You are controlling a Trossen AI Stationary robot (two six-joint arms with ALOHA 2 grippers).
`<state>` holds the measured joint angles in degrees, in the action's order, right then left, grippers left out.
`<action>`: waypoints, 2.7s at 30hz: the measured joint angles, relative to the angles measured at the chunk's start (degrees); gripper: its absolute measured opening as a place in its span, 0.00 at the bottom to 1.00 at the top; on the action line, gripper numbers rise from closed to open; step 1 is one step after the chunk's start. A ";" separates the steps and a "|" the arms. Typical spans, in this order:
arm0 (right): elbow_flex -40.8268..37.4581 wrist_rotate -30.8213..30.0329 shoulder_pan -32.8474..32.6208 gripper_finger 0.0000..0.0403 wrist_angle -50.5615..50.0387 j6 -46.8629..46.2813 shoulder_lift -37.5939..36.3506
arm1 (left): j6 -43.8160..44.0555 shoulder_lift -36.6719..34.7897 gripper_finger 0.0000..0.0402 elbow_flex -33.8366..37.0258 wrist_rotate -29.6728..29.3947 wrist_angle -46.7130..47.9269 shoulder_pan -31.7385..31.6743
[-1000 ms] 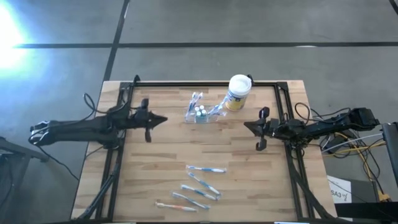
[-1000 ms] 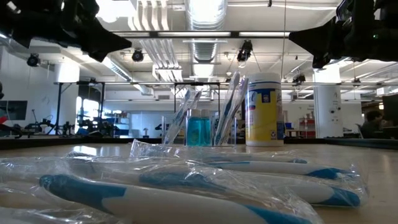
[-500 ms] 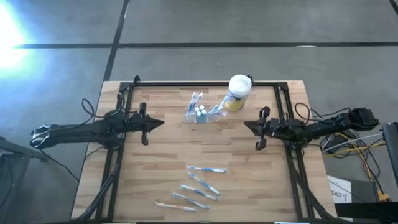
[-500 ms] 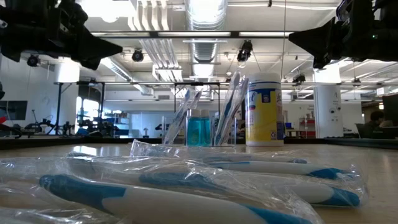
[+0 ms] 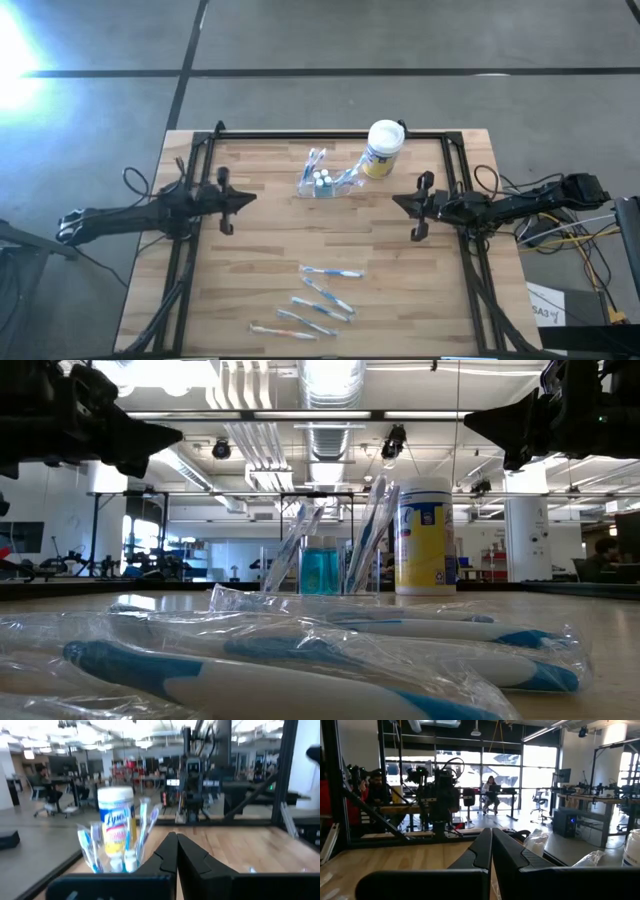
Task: Pick & Place toothbrushing station
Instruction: Put the blue toothbrush into the left section of the transparent organizer
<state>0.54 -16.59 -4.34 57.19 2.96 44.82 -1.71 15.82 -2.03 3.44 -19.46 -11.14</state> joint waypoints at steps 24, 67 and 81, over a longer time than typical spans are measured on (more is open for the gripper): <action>3.34 2.04 -0.12 0.02 -5.69 -6.29 0.08 | 0.12 -1.19 0.02 1.56 -2.58 1.97 -0.42; 48.69 -2.31 -19.58 0.02 -61.14 -14.48 34.46 | 0.02 -1.17 0.02 1.69 -2.60 2.01 -0.42; 60.78 -2.33 -21.31 0.02 -69.05 -16.59 46.73 | 0.02 -1.17 0.02 1.69 -2.60 2.14 -0.41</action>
<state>61.32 -18.92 -25.65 -11.86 -13.63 91.54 -1.69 14.66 -0.34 0.84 -17.32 -11.54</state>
